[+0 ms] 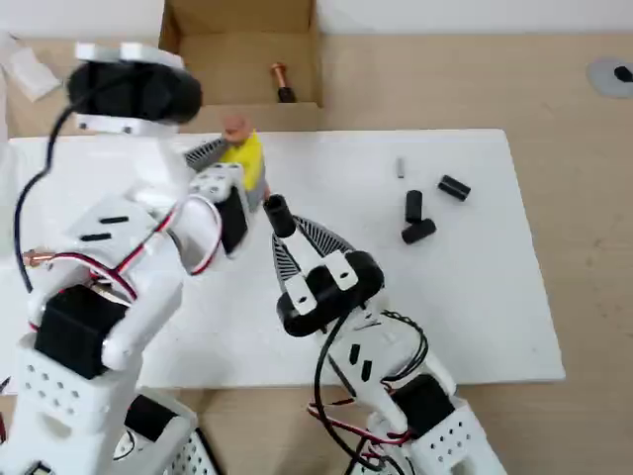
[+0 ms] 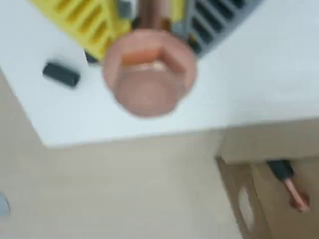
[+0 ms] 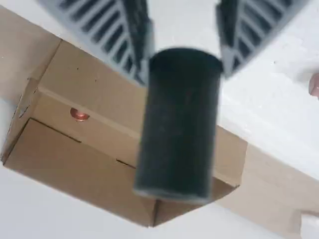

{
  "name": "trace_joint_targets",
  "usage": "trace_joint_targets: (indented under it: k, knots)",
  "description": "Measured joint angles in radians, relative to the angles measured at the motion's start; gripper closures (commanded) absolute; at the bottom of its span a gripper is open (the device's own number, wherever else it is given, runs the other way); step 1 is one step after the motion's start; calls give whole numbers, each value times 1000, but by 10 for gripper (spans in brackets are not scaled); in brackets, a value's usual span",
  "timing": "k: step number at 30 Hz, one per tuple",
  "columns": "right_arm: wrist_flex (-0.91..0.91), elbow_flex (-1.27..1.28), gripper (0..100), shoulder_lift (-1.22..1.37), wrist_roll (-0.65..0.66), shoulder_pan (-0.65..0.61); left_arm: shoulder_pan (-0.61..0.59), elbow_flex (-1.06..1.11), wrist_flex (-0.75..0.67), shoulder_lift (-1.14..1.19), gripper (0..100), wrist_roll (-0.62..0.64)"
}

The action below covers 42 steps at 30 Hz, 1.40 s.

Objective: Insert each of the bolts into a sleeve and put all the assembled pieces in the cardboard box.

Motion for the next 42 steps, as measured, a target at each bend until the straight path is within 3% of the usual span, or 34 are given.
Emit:
trace_joint_targets:
  k: [17,29,42]
  knots:
    - [0,0,989,0,-8,0,3,61,-15,0,995,0]
    - [0,2,989,0,-34,0,3,160,-147,0,995,0]
    - [0,2,989,0,-34,0,3,152,-114,-2,995,0]
